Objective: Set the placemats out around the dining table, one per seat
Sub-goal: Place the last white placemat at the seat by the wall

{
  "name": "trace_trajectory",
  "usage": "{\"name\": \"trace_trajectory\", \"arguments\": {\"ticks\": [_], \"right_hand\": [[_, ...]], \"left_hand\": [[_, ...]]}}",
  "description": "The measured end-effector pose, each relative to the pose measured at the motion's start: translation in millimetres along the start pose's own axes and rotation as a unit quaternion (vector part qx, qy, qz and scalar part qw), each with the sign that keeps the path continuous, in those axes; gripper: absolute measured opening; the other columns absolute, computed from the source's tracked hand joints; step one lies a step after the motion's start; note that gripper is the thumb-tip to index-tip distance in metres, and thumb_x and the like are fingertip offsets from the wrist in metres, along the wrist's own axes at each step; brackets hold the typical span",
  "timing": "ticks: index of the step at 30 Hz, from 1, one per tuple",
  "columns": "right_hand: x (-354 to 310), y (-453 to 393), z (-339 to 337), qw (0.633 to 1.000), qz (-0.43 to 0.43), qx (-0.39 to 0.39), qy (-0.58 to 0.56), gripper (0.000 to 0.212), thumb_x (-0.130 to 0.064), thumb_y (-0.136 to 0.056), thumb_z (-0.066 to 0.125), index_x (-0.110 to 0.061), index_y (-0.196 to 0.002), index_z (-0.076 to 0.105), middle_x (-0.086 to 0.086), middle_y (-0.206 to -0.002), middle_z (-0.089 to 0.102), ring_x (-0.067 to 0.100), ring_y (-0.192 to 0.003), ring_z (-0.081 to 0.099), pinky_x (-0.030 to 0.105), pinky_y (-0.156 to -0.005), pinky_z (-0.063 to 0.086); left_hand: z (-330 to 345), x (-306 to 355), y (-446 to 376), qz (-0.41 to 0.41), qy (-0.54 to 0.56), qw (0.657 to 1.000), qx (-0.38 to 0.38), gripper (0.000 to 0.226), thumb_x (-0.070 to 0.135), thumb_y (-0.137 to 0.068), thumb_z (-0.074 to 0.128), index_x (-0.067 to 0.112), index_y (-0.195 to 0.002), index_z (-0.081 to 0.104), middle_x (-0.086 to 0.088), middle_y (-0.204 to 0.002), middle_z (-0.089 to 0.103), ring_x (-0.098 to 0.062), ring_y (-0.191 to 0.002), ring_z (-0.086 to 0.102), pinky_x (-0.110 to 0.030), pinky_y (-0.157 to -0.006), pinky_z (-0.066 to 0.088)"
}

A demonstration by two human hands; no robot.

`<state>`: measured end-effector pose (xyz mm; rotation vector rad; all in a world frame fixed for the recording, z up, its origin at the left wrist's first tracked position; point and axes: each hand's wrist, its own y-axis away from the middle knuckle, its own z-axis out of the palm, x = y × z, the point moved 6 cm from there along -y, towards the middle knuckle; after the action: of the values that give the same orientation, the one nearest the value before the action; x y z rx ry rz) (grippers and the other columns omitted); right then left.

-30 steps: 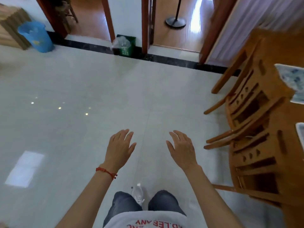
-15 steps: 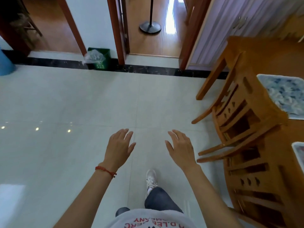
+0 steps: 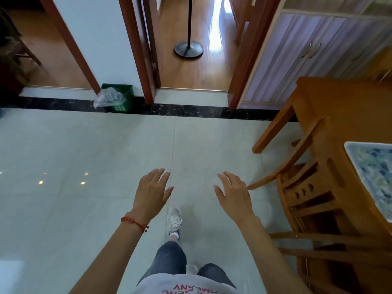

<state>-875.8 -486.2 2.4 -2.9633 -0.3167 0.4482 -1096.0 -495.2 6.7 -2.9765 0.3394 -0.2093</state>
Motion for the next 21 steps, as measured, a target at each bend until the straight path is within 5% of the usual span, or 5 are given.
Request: {"name": "trace_trajectory", "arguments": {"ticks": [9, 13, 17, 21], "right_hand": [[13.2, -165.1, 9.3, 0.999, 0.026, 0.018, -0.009, 0.038, -0.033, -0.086, 0.044, -0.008, -0.108, 0.063, 0.011, -0.106, 0.067, 0.027, -0.096, 0.065, 0.038, -0.079, 0.053], [28.6, -225.0, 10.6, 0.998, 0.057, 0.027, -0.014, 0.035, -0.031, -0.086, 0.051, -0.007, -0.109, 0.064, 0.012, -0.107, 0.067, 0.027, -0.097, 0.065, 0.038, -0.081, 0.053], [43.7, -275.9, 11.3, 0.998, 0.052, 0.037, -0.014, 0.062, -0.047, -0.096, 0.017, -0.009, -0.108, 0.064, 0.011, -0.105, 0.068, 0.025, -0.095, 0.066, 0.037, -0.08, 0.053], [72.6, -334.7, 16.9, 0.998, 0.052, 0.036, -0.01, 0.068, -0.048, -0.096, 0.011, -0.009, -0.105, 0.066, 0.011, -0.103, 0.069, 0.025, -0.092, 0.067, 0.036, -0.077, 0.054]], "left_hand": [[8.6, -56.5, -173.3, 0.041, 0.009, 0.999, 0.005, 0.048, 0.022, -0.062, 0.084, 0.003, -0.102, 0.066, -0.016, -0.103, 0.069, -0.033, -0.095, 0.067, -0.043, -0.074, 0.054], [14.5, -70.9, -243.4, 0.054, 0.004, 0.999, 0.0, 0.048, 0.021, -0.062, 0.083, 0.003, -0.103, 0.066, -0.018, -0.104, 0.068, -0.034, -0.096, 0.066, -0.045, -0.076, 0.054], [27.0, -73.5, -305.3, 0.067, 0.007, 0.998, -0.011, 0.048, 0.021, -0.063, 0.083, 0.002, -0.105, 0.066, -0.019, -0.105, 0.068, -0.036, -0.097, 0.066, -0.047, -0.078, 0.054], [48.5, -69.9, -371.0, 0.069, 0.007, 0.997, -0.024, 0.049, 0.021, -0.062, 0.083, 0.003, -0.104, 0.066, -0.019, -0.105, 0.069, -0.036, -0.096, 0.066, -0.047, -0.078, 0.053]]}}
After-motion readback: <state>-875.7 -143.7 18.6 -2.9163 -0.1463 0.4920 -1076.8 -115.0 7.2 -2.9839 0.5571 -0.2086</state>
